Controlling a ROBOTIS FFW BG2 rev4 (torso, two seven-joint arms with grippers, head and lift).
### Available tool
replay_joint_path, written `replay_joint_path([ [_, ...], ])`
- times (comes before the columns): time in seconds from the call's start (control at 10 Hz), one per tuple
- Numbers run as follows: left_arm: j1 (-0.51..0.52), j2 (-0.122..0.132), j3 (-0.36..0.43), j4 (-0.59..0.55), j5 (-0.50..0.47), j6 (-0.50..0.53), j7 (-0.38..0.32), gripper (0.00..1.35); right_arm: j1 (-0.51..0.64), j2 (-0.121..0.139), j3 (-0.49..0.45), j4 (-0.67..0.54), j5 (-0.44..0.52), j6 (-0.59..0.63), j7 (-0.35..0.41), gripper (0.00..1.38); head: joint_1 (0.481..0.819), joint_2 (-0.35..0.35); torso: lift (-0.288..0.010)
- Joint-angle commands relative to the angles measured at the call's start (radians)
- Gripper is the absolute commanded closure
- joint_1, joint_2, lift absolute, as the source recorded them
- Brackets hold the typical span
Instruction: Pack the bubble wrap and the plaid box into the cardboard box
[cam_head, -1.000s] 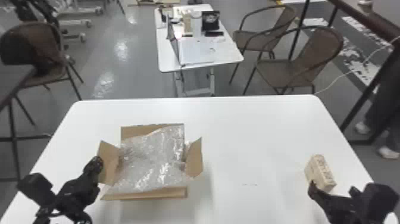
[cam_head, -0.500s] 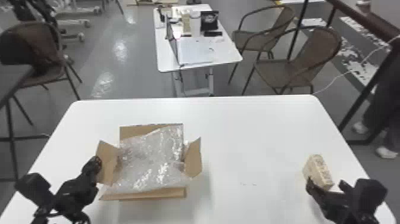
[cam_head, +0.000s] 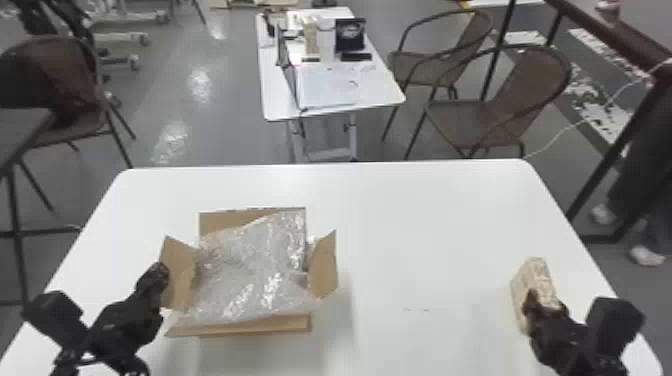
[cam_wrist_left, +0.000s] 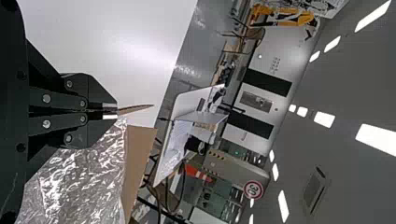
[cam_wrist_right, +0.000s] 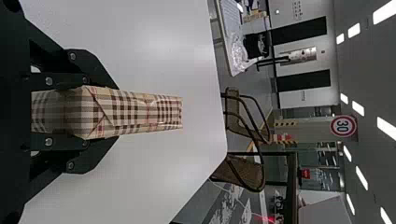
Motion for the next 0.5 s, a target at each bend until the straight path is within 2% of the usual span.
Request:
replay_joint_path([
  [0.0,-0.001,-0.003,0.0,0.0,0.0,0.0,-0.002,1.13,0.01,0.004,0.001,-0.025,0.0,0.002,0.0,1.21,0.695,0.044,-0.018],
  [0.2,-0.001,-0.003,0.0,0.0,0.0,0.0,-0.002,1.13,0.028,0.004,0.006,-0.093,-0.024,0.029,0.004,1.21,0.695,0.046,-0.018],
  [0.4,-0.001,-0.003,0.0,0.0,-0.001,0.0,-0.002,1.13,0.002,-0.013,0.06,-0.217,-0.029,0.147,0.109,1.21,0.695,0.059,-0.018],
])
